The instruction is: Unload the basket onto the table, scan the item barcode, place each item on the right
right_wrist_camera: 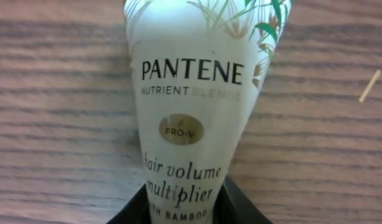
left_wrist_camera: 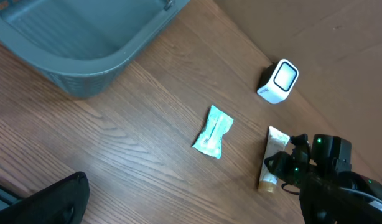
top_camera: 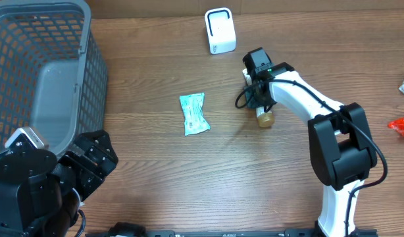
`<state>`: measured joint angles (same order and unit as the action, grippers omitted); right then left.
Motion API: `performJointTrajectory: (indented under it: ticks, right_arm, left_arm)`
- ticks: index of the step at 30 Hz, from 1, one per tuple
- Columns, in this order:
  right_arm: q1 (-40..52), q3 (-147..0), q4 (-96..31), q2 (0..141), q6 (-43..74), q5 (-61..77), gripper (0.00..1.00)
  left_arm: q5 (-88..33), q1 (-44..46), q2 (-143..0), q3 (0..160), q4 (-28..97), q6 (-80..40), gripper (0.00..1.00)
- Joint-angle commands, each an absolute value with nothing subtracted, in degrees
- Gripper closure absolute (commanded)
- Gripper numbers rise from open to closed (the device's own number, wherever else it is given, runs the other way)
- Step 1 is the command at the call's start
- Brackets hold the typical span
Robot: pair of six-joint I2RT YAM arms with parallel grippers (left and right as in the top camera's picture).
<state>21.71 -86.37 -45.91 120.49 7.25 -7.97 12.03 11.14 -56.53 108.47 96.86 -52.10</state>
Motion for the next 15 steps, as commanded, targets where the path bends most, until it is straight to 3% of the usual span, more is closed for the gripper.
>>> performJointTrajectory:
  ticks: [1,15]
  right_arm:
    - [21.69,-91.66,-46.52,120.31,9.41,-1.23,0.75]
    - [21.69,-109.60,-53.58,120.22,12.21,0.16,0.86]
  left_arm:
    - [12.01,10.68,-56.62,108.75,96.79,-51.22,0.00]
    - [12.01,10.68,-56.62,108.75,96.79,-51.22,0.00]
